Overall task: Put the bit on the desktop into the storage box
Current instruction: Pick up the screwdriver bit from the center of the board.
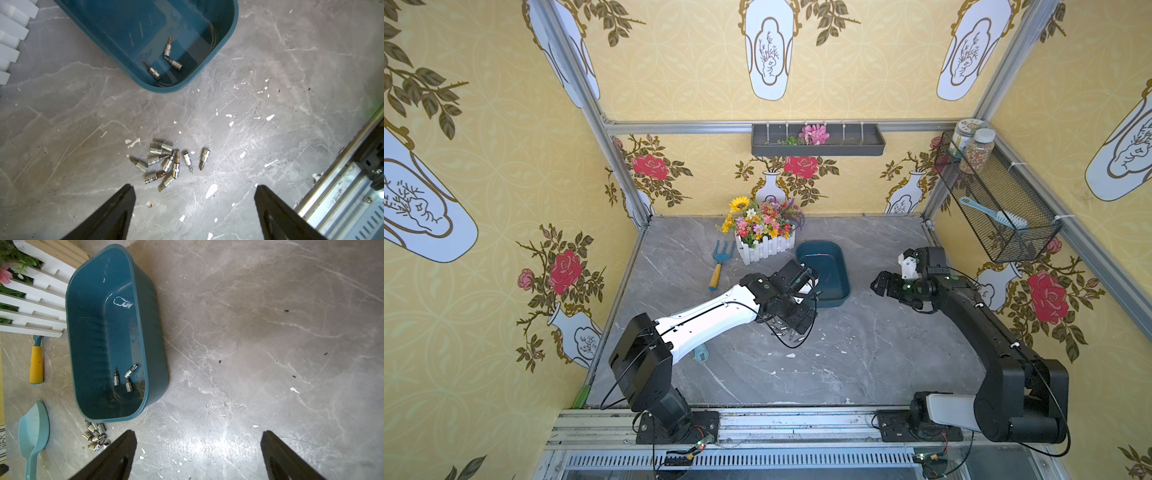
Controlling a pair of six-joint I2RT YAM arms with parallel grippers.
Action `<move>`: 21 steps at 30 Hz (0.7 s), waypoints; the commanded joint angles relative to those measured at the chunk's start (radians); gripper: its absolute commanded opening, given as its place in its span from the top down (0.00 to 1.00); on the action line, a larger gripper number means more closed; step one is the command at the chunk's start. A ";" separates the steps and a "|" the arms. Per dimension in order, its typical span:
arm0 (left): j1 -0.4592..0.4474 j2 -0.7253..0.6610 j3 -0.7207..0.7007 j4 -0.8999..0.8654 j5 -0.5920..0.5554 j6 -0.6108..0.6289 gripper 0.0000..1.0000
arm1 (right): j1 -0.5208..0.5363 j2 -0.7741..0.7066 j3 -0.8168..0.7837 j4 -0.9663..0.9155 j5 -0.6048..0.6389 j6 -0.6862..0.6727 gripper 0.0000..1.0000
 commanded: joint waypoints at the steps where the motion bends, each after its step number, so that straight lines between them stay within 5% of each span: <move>1: -0.018 0.034 0.005 -0.062 -0.006 -0.009 0.06 | -0.001 0.002 0.008 0.016 -0.004 -0.008 0.03; 15: -0.046 0.186 0.050 -0.086 0.017 -0.004 0.25 | 0.000 0.003 0.014 0.013 -0.005 -0.009 0.03; 21: -0.048 0.252 0.075 -0.102 0.020 -0.007 0.44 | 0.000 0.005 0.019 0.012 -0.004 -0.009 0.03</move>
